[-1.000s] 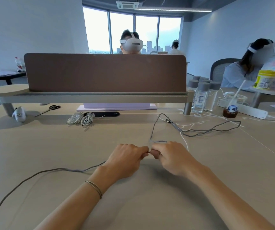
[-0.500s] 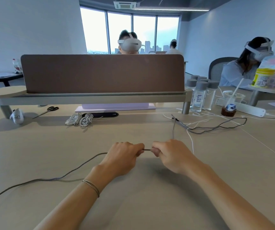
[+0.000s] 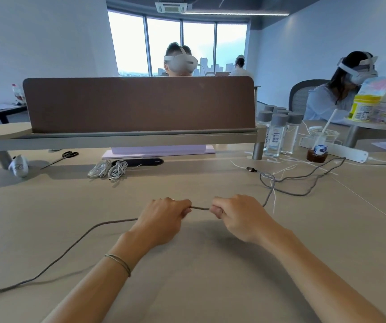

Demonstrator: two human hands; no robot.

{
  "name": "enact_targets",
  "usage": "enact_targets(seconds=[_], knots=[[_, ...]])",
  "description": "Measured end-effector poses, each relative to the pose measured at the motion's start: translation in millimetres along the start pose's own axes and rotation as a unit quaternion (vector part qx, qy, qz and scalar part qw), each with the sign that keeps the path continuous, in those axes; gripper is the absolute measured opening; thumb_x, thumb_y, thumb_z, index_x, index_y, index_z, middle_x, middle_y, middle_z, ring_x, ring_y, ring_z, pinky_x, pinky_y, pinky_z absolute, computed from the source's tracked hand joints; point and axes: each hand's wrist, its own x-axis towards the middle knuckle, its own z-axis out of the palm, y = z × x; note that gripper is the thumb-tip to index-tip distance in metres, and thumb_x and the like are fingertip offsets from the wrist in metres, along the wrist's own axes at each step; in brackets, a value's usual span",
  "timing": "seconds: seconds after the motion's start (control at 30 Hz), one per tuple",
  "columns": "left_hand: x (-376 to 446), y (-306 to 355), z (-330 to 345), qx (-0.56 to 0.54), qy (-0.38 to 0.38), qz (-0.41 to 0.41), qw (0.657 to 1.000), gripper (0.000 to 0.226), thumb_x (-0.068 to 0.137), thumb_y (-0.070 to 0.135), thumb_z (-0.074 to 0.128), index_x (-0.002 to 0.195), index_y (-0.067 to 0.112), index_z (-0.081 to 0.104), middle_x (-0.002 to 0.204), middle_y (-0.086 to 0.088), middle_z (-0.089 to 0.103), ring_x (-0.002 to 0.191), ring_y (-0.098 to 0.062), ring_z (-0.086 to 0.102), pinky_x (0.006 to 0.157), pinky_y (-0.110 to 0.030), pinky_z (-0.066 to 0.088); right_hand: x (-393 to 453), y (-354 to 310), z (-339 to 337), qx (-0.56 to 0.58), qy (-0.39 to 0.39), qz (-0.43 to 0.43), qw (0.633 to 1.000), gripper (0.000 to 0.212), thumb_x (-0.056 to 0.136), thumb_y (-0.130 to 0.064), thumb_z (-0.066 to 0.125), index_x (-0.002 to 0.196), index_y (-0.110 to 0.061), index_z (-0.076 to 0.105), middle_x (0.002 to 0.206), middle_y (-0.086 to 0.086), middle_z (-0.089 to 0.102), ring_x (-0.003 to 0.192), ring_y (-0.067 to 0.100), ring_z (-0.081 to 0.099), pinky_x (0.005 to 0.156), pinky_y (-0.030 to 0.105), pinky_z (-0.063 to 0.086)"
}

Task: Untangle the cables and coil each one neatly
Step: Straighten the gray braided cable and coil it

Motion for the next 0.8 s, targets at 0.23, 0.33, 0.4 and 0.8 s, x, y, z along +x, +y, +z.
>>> enact_targets(seconds=[0.23,0.33,0.4,0.8], knots=[[-7.6,-4.9,2.2,-0.015,0.004,-0.013,1.000,0.028,0.104,0.047,0.034,0.097,0.028,0.052,0.091,-0.009,0.069,0.087,-0.039,0.062,0.069,-0.040,0.044,-2.6,0.8,-1.4,-0.006,0.017,0.006,1.000,0.030,0.105,-0.039,0.044,0.079,-0.024,0.044,0.063,-0.001,0.053,0.068,0.033,0.052,0.065,0.039,0.047],[-1.7,22.8,13.1,-0.004,-0.027,0.055,0.998,0.019,0.104,0.037,0.034,0.104,0.031,0.052,0.101,-0.004,0.071,0.090,-0.035,0.064,0.073,-0.040,0.046,-2.0,-13.8,5.4,-0.012,-0.017,-0.027,0.999,0.023,0.104,-0.035,0.043,0.082,-0.031,0.043,0.078,0.004,0.066,0.074,0.033,0.056,0.064,0.038,0.039],[1.7,19.6,9.1,0.002,-0.020,0.056,0.998,0.016,0.105,0.034,0.035,0.101,0.031,0.050,0.099,-0.005,0.070,0.088,-0.035,0.063,0.071,-0.040,0.043,-1.9,-11.8,1.8,-0.003,-0.021,-0.016,1.000,0.025,0.105,-0.038,0.042,0.081,-0.031,0.041,0.075,0.003,0.063,0.075,0.034,0.055,0.065,0.039,0.040],[2.6,14.2,5.5,0.014,0.009,0.055,0.998,0.016,0.103,0.033,0.031,0.097,0.029,0.046,0.091,-0.001,0.068,0.083,-0.034,0.062,0.064,-0.037,0.033,-0.1,-11.7,4.5,0.007,-0.007,-0.003,1.000,0.022,0.104,-0.035,0.042,0.084,-0.027,0.046,0.076,0.004,0.064,0.076,0.034,0.055,0.069,0.041,0.045]])
